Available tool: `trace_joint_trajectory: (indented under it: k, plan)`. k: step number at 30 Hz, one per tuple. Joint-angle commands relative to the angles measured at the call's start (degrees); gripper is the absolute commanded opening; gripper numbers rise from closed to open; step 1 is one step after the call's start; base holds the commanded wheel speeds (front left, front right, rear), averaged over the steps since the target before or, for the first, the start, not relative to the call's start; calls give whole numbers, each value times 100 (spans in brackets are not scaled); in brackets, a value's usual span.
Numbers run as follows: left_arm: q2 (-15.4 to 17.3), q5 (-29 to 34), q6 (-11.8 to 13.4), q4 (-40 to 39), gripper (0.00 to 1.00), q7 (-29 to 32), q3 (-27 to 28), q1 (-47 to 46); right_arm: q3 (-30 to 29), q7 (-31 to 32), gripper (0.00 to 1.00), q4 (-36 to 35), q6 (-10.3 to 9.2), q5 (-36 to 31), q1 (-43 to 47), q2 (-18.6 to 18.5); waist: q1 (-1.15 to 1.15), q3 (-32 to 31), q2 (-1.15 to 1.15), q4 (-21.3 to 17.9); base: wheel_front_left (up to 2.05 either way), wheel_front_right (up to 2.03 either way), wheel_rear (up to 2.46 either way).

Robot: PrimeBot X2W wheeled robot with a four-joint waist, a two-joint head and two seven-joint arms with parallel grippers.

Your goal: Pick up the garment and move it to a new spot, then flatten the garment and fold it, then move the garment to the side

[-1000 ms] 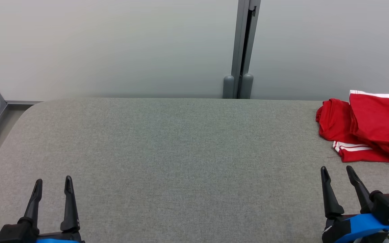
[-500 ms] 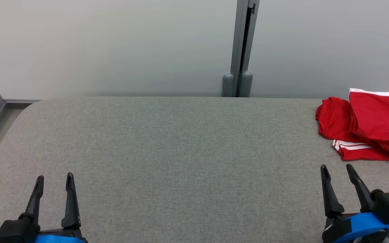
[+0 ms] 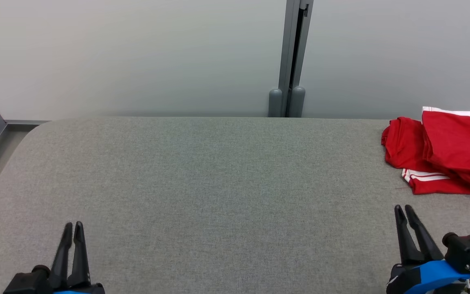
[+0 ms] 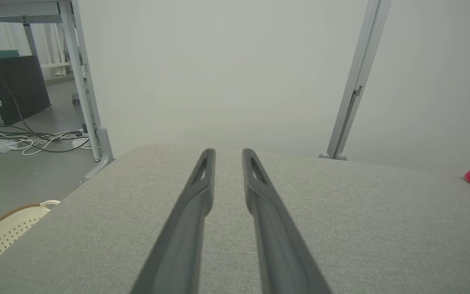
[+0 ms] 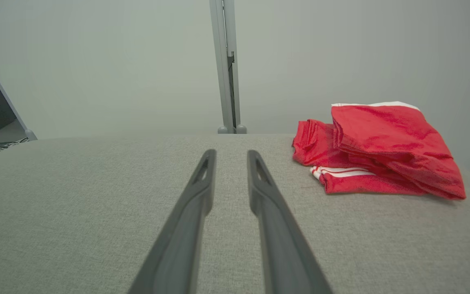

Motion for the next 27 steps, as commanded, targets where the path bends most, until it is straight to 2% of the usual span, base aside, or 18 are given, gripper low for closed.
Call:
trace_joint_trajectory:
  k: [1, 3, 17, 27]
  plan:
    - [-26, -26, -2, 43, 0, 8, -2, 17, -8, 10, 0, 44, 0, 26, -8, 5, 0, 0, 0, -1, 0, 0, 0]
    - [-86, -73, -6, 147, 0, 20, -8, 54, -12, 28, 0, 144, 0, 78, -6, 23, 0, 1, 0, -2, 0, 0, 0]
    - [-220, -1489, -137, 344, 0, 333, 139, -235, -36, 284, 0, 222, 0, 1649, -143, 13, 0, 21, 0, -43, 0, 0, 0]
    - [-297, -2283, -212, 449, 0, 501, 210, -391, -42, 421, 0, 259, 0, 2526, -218, 7, 0, 33, 0, -69, 0, 0, 0]
